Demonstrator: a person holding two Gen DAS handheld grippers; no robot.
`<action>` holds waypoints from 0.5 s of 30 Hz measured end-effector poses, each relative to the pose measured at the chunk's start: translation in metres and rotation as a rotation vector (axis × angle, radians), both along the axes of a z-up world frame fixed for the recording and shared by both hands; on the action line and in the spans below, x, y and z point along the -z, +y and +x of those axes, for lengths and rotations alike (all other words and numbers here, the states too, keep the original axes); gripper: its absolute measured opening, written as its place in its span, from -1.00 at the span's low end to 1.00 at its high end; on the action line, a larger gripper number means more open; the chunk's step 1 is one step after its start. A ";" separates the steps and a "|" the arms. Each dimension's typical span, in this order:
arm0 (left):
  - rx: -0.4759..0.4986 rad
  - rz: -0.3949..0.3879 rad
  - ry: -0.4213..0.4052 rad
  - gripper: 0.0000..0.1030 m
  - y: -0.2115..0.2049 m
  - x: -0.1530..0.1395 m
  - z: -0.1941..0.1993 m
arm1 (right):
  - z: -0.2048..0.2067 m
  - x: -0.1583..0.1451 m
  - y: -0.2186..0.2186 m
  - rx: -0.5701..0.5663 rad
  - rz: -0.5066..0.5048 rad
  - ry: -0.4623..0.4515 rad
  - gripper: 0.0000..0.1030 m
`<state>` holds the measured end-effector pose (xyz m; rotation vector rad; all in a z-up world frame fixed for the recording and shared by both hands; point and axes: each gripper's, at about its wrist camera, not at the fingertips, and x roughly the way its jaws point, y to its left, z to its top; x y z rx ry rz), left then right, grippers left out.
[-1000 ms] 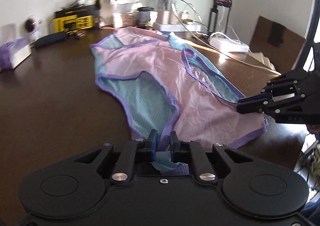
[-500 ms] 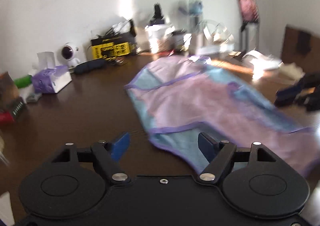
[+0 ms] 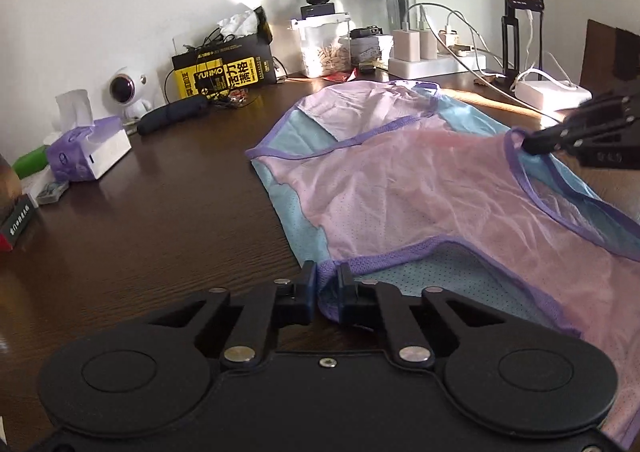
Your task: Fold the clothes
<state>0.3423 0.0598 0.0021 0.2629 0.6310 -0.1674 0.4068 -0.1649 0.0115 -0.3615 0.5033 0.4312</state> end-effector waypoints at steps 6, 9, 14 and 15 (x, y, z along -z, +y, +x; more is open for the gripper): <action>0.020 0.034 -0.005 -0.78 -0.008 0.000 -0.004 | -0.018 0.011 -0.018 0.084 -0.119 -0.060 -0.82; 0.042 0.041 0.007 -0.40 -0.011 -0.004 -0.009 | -0.027 0.011 -0.016 0.068 -0.123 -0.049 -0.36; 0.042 0.041 0.001 0.11 -0.010 -0.003 -0.005 | -0.035 0.006 -0.020 0.037 -0.103 -0.078 -0.24; 0.039 0.031 0.005 -0.17 -0.010 -0.003 -0.002 | -0.032 0.008 -0.017 0.028 -0.118 -0.080 -0.24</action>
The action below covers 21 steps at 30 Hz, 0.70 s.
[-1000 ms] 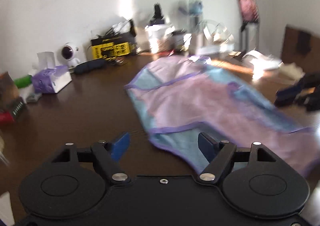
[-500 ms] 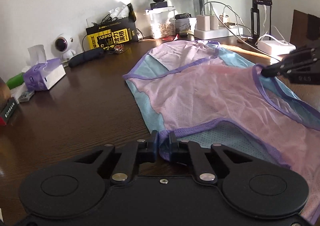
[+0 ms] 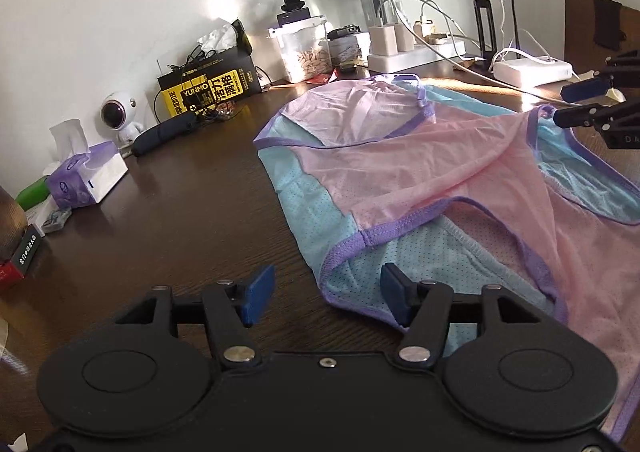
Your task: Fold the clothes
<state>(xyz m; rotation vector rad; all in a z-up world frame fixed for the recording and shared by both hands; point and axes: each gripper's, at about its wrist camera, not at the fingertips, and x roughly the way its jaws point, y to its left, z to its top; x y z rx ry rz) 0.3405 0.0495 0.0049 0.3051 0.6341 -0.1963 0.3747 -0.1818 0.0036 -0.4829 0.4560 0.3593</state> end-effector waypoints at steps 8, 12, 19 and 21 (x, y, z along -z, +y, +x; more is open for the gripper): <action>-0.063 -0.028 -0.032 -0.71 0.007 -0.007 -0.013 | 0.014 0.002 -0.019 0.064 0.096 0.077 -0.72; -0.010 -0.105 -0.033 0.11 0.015 -0.022 -0.047 | -0.030 -0.018 -0.040 0.010 0.221 0.111 0.04; -0.017 -0.112 0.049 -0.73 -0.004 -0.004 -0.050 | -0.060 0.002 -0.032 -0.023 0.260 0.241 -0.82; -0.006 -0.103 0.048 -0.89 -0.010 -0.002 -0.054 | -0.063 0.006 -0.032 -0.018 0.242 0.234 -0.96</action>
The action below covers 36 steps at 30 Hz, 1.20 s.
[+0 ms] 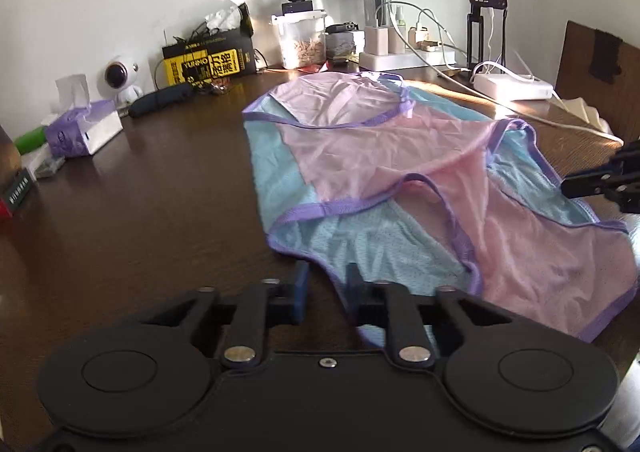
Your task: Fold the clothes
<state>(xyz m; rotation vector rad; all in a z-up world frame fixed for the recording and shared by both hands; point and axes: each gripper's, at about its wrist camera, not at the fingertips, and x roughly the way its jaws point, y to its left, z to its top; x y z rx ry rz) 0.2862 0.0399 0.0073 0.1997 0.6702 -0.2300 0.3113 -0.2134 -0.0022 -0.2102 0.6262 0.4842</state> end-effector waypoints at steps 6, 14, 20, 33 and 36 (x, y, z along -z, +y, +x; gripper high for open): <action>-0.108 -0.060 0.005 -0.88 0.011 0.001 -0.012 | -0.007 -0.003 -0.021 0.118 -0.052 -0.034 -0.93; 0.014 -0.212 -0.044 -0.36 0.009 -0.021 -0.039 | -0.040 -0.016 -0.018 -0.160 0.134 0.048 -0.36; 0.043 -0.185 0.070 -0.70 -0.004 -0.001 -0.033 | -0.043 -0.005 -0.011 -0.164 0.107 0.103 -0.88; 0.041 -0.349 0.032 -0.47 0.020 -0.029 -0.009 | -0.012 -0.029 -0.029 -0.101 0.234 0.076 -0.18; 0.031 -0.368 0.083 -0.47 0.013 -0.017 0.029 | 0.031 -0.018 -0.011 -0.049 0.247 0.122 -0.17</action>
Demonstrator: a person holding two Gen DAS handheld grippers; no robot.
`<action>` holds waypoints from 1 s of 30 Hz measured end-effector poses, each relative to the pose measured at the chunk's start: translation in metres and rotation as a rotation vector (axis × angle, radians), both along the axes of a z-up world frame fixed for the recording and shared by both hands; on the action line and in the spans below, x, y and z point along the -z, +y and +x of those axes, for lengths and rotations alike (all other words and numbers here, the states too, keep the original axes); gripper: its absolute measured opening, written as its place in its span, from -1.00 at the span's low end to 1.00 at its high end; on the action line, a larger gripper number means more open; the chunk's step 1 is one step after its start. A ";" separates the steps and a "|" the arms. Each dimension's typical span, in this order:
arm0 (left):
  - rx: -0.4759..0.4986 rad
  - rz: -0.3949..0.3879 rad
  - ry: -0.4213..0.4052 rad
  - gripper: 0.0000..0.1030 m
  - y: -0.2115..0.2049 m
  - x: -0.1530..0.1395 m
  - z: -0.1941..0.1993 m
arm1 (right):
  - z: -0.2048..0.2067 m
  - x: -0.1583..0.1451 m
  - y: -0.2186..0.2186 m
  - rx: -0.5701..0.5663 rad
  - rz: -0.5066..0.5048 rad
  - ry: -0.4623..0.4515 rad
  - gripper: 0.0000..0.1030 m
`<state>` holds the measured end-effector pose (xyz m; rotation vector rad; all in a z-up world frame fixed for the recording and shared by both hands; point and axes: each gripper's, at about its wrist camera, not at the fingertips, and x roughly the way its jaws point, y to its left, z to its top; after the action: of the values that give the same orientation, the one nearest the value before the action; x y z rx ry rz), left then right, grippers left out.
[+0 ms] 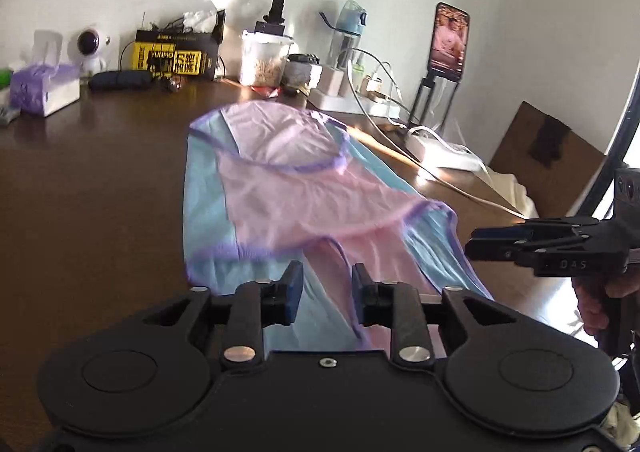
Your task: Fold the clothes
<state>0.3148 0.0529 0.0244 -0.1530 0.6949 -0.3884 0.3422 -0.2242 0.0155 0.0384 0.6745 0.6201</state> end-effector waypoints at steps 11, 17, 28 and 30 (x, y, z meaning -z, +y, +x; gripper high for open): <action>0.030 -0.105 0.085 -0.87 -0.014 0.025 0.031 | 0.011 0.020 0.042 -0.088 -0.055 -0.037 -0.89; -0.014 -0.176 0.020 -0.98 -0.001 0.012 0.006 | 0.000 0.010 0.038 -0.109 -0.002 -0.073 -0.92; -0.003 -0.075 0.020 -0.95 -0.002 0.010 -0.028 | -0.026 0.007 0.025 -0.188 0.026 0.009 -0.82; 0.007 -0.047 0.000 -0.93 0.004 0.004 -0.032 | -0.028 0.006 0.021 -0.165 0.019 0.012 -0.67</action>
<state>0.2825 0.0570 0.0201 -0.1953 0.6863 -0.4120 0.3140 -0.2034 0.0099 0.0040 0.6876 0.7857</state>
